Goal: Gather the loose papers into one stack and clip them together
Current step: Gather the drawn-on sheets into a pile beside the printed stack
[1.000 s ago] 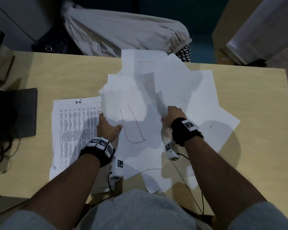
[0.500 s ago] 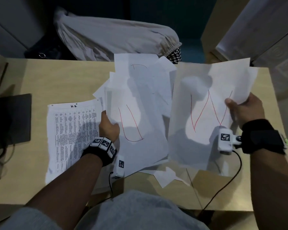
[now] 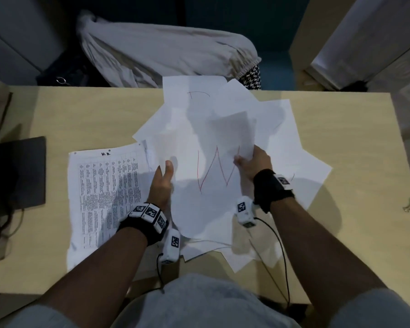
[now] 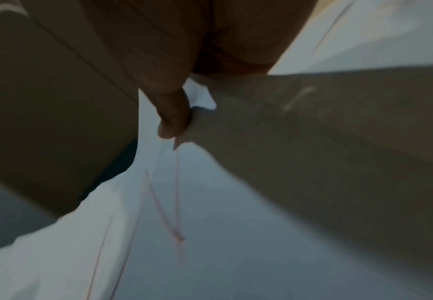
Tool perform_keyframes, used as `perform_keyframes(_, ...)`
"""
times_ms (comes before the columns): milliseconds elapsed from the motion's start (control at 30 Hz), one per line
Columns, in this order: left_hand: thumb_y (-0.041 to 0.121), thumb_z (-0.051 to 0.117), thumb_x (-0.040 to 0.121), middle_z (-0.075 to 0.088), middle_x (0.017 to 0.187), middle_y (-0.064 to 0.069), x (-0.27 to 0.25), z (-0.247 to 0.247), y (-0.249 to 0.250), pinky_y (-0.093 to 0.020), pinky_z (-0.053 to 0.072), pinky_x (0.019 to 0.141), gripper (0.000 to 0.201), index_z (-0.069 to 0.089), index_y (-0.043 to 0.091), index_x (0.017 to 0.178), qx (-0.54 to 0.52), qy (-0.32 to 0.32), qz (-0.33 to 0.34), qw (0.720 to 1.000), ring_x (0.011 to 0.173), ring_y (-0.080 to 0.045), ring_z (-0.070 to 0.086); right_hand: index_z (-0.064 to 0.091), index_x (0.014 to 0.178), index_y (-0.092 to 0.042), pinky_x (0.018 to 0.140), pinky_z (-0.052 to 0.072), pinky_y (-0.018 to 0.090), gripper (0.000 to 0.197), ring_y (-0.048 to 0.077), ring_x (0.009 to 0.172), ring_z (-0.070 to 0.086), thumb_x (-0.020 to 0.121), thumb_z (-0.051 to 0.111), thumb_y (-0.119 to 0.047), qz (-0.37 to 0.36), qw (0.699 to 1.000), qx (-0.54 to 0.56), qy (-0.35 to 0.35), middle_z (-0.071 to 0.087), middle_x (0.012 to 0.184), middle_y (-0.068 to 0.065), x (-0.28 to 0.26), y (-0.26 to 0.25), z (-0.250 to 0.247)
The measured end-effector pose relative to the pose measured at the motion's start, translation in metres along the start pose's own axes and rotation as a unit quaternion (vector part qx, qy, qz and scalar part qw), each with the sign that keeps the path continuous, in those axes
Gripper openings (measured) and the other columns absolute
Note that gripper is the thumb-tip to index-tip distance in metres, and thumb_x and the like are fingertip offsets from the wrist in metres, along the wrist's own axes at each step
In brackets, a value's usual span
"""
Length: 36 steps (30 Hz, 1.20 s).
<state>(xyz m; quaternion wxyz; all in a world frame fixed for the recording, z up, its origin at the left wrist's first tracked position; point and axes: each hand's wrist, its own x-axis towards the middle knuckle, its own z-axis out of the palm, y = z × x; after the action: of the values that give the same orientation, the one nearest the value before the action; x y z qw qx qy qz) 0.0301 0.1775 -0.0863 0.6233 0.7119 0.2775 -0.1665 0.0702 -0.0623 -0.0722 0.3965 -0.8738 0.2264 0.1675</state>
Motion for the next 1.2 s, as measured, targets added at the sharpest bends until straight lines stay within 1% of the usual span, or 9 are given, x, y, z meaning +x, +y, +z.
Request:
perform_keyframes(100, 0.066, 0.074, 0.06, 0.052, 0.139, 0.003, 0.003, -0.002, -0.006, -0.041, 0.036, 0.109, 0.094, 0.04, 0.026, 0.139, 0.092, -0.006, 0.01, 0.996, 0.127, -0.019, 0.048, 0.056, 0.121, -0.008, 0.084, 0.043, 0.027, 0.04, 0.03, 0.11, 0.058, 0.087, 0.064, -0.029, -0.017, 0.999, -0.013, -0.045, 0.063, 0.119, 0.013, 0.005, -0.007, 0.022)
perform_keyframes(200, 0.03, 0.082, 0.07, 0.057, 0.132, -0.006, 0.006, -0.003, -0.009, -0.03, 0.041, 0.099, 0.08, 0.042, 0.016, 0.137, 0.199, 0.023, 0.041, 0.979, 0.12, -0.024, 0.054, 0.06, 0.113, -0.009, 0.085, 0.045, 0.033, 0.041, 0.031, 0.108, 0.056, 0.087, 0.061, -0.041, -0.076, 0.993, -0.081, -0.038, 0.06, 0.114, 0.013, 0.016, -0.009, 0.023)
perform_keyframes(267, 0.023, 0.077, 0.077, 0.049, 0.14, -0.011, 0.009, -0.006, -0.009, -0.033, 0.039, 0.105, 0.083, 0.031, 0.01, 0.145, 0.227, 0.044, 0.037, 0.972, 0.129, -0.028, 0.047, 0.059, 0.119, -0.016, 0.094, 0.042, 0.038, 0.044, 0.03, 0.117, 0.05, 0.086, 0.059, -0.045, -0.078, 0.989, -0.128, 0.009, 0.052, 0.125, 0.011, 0.031, -0.008, 0.008)
perform_keyframes(467, 0.012, 0.07, 0.084, 0.055, 0.131, -0.011, 0.01, -0.009, -0.007, -0.029, 0.04, 0.095, 0.068, 0.034, 0.011, 0.141, 0.197, 0.088, 0.033, 0.976, 0.12, -0.029, 0.054, 0.017, 0.149, -0.014, 0.114, 0.026, 0.042, 0.081, 0.024, 0.146, 0.013, 0.087, 0.061, -0.042, -0.115, 0.93, -0.346, -0.045, 0.003, 0.16, 0.003, 0.082, -0.014, -0.04)
perform_keyframes(567, 0.012, 0.07, 0.084, 0.058, 0.128, -0.009, 0.012, -0.015, -0.011, -0.028, 0.043, 0.092, 0.063, 0.038, 0.013, 0.138, 0.149, 0.142, 0.03, 0.978, 0.115, -0.026, 0.057, 0.002, 0.151, -0.028, 0.11, 0.033, 0.046, 0.094, 0.028, 0.142, 0.022, 0.082, 0.059, -0.058, -0.143, 0.893, -0.416, -0.094, 0.01, 0.159, 0.001, 0.089, -0.014, -0.041)
perform_keyframes(733, 0.007, 0.066, 0.086, 0.052, 0.134, -0.011, 0.019, -0.022, -0.01, -0.03, 0.039, 0.096, 0.068, 0.03, 0.011, 0.143, 0.106, 0.191, 0.027, 0.976, 0.119, -0.027, 0.052, 0.03, 0.142, -0.024, 0.099, 0.034, 0.047, 0.076, 0.033, 0.122, 0.043, 0.082, 0.049, -0.066, -0.125, 0.871, -0.474, -0.024, 0.043, 0.135, 0.01, 0.071, 0.011, -0.046)
perform_keyframes(900, 0.006, 0.065, 0.087, 0.054, 0.132, -0.01, 0.023, -0.023, -0.013, -0.026, 0.037, 0.094, 0.063, 0.032, 0.012, 0.14, 0.114, 0.165, 0.015, 0.98, 0.119, -0.028, 0.053, 0.053, 0.128, -0.012, 0.106, 0.027, 0.045, 0.067, 0.027, 0.129, 0.036, 0.085, 0.045, -0.063, -0.03, 0.836, -0.548, -0.018, 0.041, 0.14, 0.006, 0.057, 0.032, -0.068)
perform_keyframes(1100, 0.01, 0.065, 0.087, 0.052, 0.136, -0.009, 0.024, -0.019, -0.019, -0.028, 0.036, 0.099, 0.068, 0.028, 0.016, 0.144, 0.142, 0.129, 0.013, 0.981, 0.123, -0.027, 0.051, 0.05, 0.126, -0.005, 0.099, 0.04, 0.043, 0.074, 0.034, 0.122, 0.041, 0.076, 0.066, -0.057, -0.115, 0.93, -0.349, -0.001, 0.041, 0.131, 0.015, 0.035, 0.013, -0.049)
perform_keyframes(1200, 0.013, 0.066, 0.087, 0.04, 0.148, -0.008, 0.027, -0.017, -0.021, -0.037, 0.031, 0.111, 0.079, 0.018, 0.019, 0.149, 0.166, 0.101, -0.007, 0.981, 0.135, -0.028, 0.04, 0.035, 0.134, -0.004, 0.098, 0.039, 0.041, 0.084, 0.035, 0.123, 0.038, 0.074, 0.072, -0.05, -0.028, 0.957, -0.289, -0.015, 0.04, 0.132, 0.018, 0.024, 0.002, -0.009)
